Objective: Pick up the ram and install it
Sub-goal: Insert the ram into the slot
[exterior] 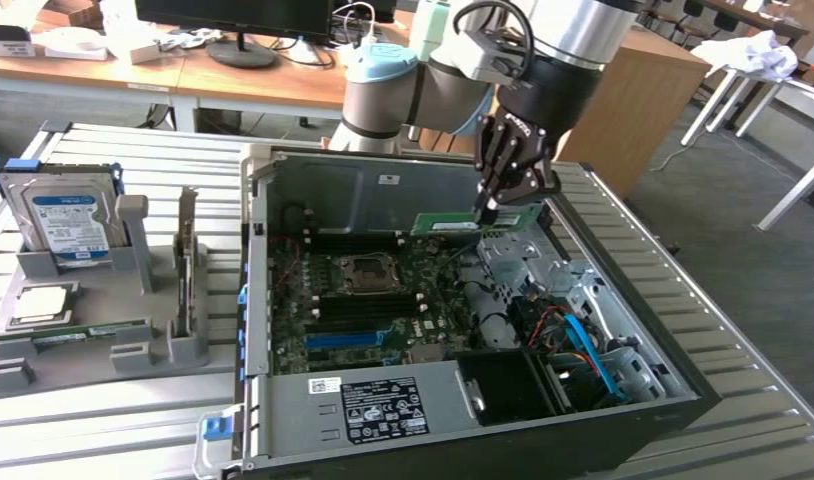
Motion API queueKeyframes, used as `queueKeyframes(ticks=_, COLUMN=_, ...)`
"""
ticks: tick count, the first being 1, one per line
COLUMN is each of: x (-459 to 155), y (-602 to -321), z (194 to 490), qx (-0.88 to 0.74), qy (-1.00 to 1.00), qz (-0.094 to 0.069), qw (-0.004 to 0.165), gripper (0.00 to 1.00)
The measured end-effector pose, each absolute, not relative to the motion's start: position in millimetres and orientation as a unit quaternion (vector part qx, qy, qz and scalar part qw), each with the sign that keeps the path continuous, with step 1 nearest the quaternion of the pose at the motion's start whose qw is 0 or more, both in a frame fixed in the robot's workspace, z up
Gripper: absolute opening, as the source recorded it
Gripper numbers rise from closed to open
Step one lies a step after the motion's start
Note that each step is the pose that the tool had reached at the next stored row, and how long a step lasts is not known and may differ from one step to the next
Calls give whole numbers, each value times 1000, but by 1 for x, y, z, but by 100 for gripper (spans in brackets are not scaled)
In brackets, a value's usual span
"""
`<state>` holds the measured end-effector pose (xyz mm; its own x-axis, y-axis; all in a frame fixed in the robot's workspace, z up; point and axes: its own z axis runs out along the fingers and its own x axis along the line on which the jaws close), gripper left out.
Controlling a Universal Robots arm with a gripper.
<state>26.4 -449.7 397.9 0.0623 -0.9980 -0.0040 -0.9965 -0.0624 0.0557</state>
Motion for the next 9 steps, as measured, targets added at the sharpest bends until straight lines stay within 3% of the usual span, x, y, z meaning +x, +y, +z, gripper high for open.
queueKeyframes(ticks=9, x=23, y=-450, z=395, qx=727, qy=-686, qz=-21, qw=18, gripper=13)
